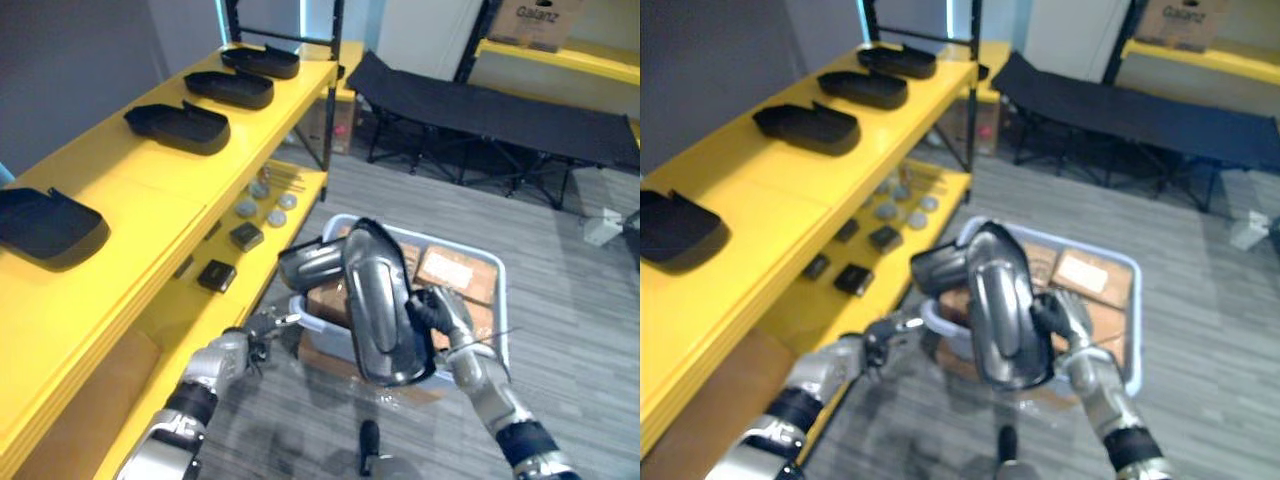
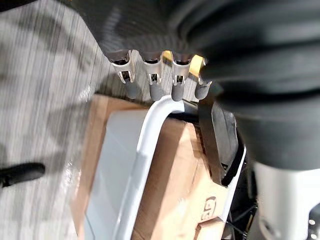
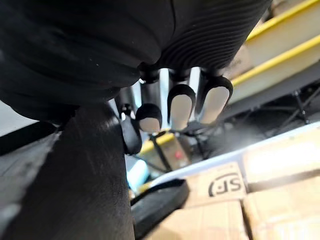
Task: Walk over and take plastic housings, then place them on the shelf
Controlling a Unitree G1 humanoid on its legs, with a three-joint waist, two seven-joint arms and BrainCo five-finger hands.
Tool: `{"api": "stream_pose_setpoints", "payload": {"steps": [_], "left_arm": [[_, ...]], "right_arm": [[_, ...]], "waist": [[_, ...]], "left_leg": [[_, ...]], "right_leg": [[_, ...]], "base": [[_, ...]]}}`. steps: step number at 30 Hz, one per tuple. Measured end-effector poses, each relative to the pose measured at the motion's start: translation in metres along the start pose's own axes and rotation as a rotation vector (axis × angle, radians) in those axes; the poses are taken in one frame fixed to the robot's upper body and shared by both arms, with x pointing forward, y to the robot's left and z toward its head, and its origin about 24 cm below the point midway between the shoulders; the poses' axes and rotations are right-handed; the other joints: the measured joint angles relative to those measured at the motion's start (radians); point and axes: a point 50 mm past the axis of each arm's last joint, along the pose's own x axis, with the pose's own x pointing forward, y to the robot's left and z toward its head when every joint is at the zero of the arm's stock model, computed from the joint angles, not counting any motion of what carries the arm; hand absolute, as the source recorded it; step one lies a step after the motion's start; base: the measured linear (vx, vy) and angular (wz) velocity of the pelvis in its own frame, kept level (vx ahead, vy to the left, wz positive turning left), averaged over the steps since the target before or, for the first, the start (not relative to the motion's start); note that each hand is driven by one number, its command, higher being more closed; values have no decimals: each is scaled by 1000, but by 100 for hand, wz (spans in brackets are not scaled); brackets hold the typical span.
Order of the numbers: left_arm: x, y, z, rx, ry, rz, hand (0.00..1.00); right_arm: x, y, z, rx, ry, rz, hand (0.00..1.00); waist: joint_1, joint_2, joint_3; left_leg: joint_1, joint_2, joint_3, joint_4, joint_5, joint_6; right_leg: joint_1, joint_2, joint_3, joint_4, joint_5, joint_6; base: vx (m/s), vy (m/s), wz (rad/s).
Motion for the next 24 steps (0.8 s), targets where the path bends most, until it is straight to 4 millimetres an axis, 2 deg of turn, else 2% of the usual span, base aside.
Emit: {"api": "stream_pose_setpoints", "payload": {"steps": [5,10,13,24], "left_arm": [[1,-8,2,-25,-32,-50,0],[2,-35,3,28,-65,-154,0],[2,-42,3,36,-80,-177,0],[3,-77,-10,99,-97,-308,0]], "right_arm": [[-1,7,3,5,-7,34,100],[-4,23,8,2,-17,95,100],[-5,25,9,2,-20,100,100],[-6,34,7,-5,-6,135,100]], "waist": [[1,1,0],[2,1,1],[3,1,1],[5,0,1]], "left_leg": [[0,1,-1,-1,0,0],[0,1,-3,-3,0,0],[0,1,-4,-3,0,0],[-3,1,-12,-4,0,0]], "right_leg": [[0,0,-3,0,0,0],[2,-1,-8,0,0,0],[2,-1,-9,0,0,0],[4,-2,-21,0,-3,3]], "base": [[0,0,0],[0,0,0],[0,0,0],[1,-1,1]]}}
